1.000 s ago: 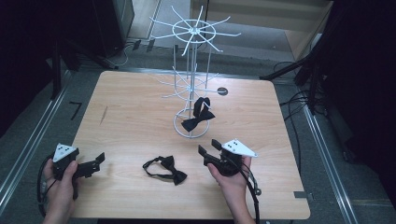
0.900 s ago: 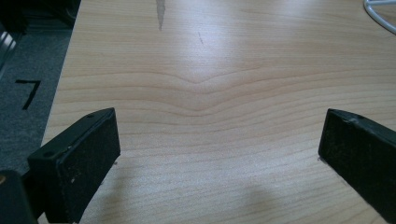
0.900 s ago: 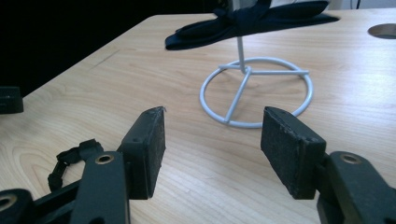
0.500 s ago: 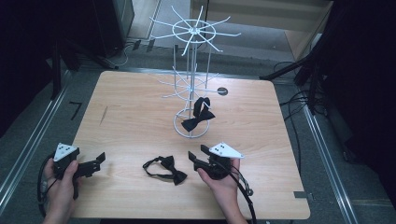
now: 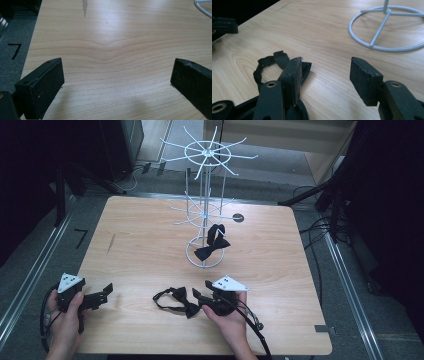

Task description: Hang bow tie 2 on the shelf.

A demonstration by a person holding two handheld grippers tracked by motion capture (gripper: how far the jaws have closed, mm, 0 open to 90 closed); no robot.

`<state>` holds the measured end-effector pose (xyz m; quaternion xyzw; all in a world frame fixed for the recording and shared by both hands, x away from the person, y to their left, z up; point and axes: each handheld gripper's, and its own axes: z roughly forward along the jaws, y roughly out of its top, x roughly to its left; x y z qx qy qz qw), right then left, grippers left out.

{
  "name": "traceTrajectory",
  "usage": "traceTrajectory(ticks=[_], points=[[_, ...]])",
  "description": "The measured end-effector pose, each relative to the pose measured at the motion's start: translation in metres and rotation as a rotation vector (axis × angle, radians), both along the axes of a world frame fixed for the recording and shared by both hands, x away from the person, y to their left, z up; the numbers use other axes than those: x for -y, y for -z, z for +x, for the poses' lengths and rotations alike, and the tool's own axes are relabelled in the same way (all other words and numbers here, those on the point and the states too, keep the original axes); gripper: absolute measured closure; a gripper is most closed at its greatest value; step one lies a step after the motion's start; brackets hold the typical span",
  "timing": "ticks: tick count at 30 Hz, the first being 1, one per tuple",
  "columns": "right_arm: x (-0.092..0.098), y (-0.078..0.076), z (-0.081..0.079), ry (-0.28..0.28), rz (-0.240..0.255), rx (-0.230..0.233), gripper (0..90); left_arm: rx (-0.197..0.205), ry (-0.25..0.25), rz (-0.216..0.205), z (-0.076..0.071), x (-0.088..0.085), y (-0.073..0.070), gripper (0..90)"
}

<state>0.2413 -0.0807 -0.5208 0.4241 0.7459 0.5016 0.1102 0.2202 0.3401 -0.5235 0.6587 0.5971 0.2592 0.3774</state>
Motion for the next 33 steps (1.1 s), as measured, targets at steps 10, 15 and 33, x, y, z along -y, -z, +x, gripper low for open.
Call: traceTrajectory(ticks=[10,15,33], points=[[-0.015,0.009,-0.003,-0.051,-0.023,-0.036,47.5,-0.004,0.001,0.002,0.000,0.000,0.000,0.0],[-0.020,0.013,-0.003,-0.068,-0.037,-0.058,51.1,-0.004,0.001,0.002,0.000,0.000,0.000,0.0],[-0.036,0.024,-0.008,-0.147,-0.090,-0.097,70.2,-0.002,0.002,0.003,0.000,0.000,0.000,0.0]])
